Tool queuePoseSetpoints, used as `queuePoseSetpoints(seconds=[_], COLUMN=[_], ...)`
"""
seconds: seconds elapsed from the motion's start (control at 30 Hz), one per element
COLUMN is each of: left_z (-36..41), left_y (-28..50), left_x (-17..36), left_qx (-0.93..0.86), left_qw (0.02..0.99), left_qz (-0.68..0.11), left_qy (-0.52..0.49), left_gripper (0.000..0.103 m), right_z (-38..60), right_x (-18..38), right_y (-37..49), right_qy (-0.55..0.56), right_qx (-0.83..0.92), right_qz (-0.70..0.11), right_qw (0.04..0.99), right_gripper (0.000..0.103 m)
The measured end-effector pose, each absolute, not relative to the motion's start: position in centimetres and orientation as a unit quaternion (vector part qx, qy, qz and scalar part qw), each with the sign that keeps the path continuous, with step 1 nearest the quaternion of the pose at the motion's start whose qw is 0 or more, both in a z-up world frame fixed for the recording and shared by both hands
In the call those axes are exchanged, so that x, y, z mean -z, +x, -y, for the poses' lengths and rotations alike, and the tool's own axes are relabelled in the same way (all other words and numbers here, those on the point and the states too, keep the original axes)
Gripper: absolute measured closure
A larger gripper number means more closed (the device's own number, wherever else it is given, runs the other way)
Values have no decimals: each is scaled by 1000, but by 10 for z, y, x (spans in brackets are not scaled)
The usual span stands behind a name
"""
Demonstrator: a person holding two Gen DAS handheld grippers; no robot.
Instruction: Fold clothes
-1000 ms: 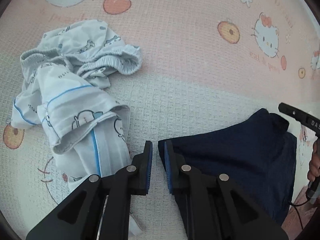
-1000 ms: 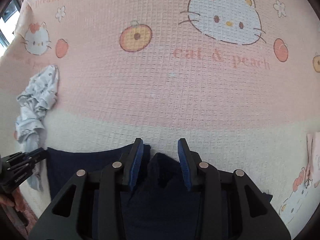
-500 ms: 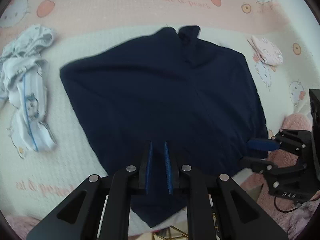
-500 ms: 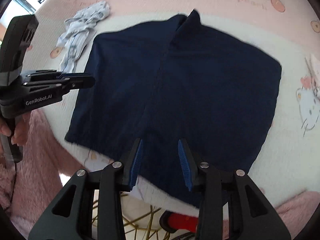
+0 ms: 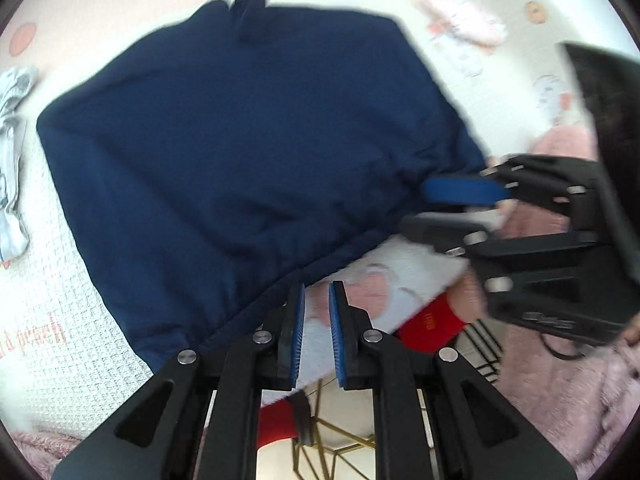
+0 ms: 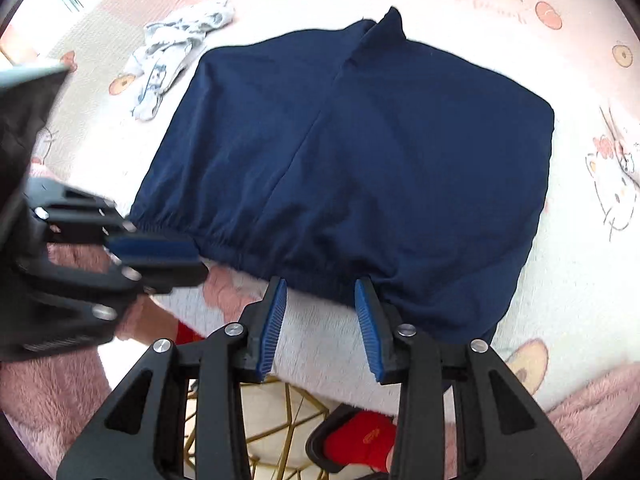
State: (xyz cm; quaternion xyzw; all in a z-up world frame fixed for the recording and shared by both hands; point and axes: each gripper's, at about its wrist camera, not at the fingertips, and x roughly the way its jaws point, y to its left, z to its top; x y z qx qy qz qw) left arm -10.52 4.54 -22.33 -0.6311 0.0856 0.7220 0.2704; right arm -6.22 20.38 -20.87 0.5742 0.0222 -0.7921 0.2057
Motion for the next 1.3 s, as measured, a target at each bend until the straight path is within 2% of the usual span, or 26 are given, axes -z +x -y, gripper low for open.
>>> queuePoseSetpoints(seconds=[0.2, 0.33, 0.43, 0.53, 0.63, 0.8, 0.87, 0.93, 1.07, 1.3], left_z=[-50, -45, -41, -44, -56, -66, -71, -77, -85, -76], left_y=[-111, -115, -123, -122, -112, -108, -108, -109, -120, -145], left_x=[207, 191, 194, 199, 204, 204, 200, 201, 202, 180], left_qx=[-755, -781, -761, -744, -741, -734, -735, -738, -760, -794], left_qw=[260, 261, 270, 275, 275, 294, 306, 306, 286, 278], left_qz=[-73, -42, -39, -64, -130, -153, -153, -165, -186, -105], left_qy=[-598, -566, -588, -606, -599, -594, -585, -579, -554, -530], left_gripper=[89, 89, 89, 89, 89, 89, 83, 70, 70, 70], right_z=[-208, -213, -200, -189, -187, -183, -184, -189, -195, -203], right_x=[205, 192, 203, 220, 216, 207, 203, 197, 192, 190], right_y=[-61, -56, -48, -52, -59, -58, -61, -68, -84, -67], right_qy=[551, 553, 579, 601, 581, 543, 536, 528, 526, 547], right_qx=[811, 793, 772, 761, 784, 814, 820, 826, 829, 805], right_qz=[-2, 42, 6, -26, -43, -68, -58, -40, -12, -1], right_qw=[196, 251, 263, 242, 216, 195, 193, 193, 188, 228], right_gripper=[67, 66, 66, 66, 67, 67, 67, 66, 66, 66])
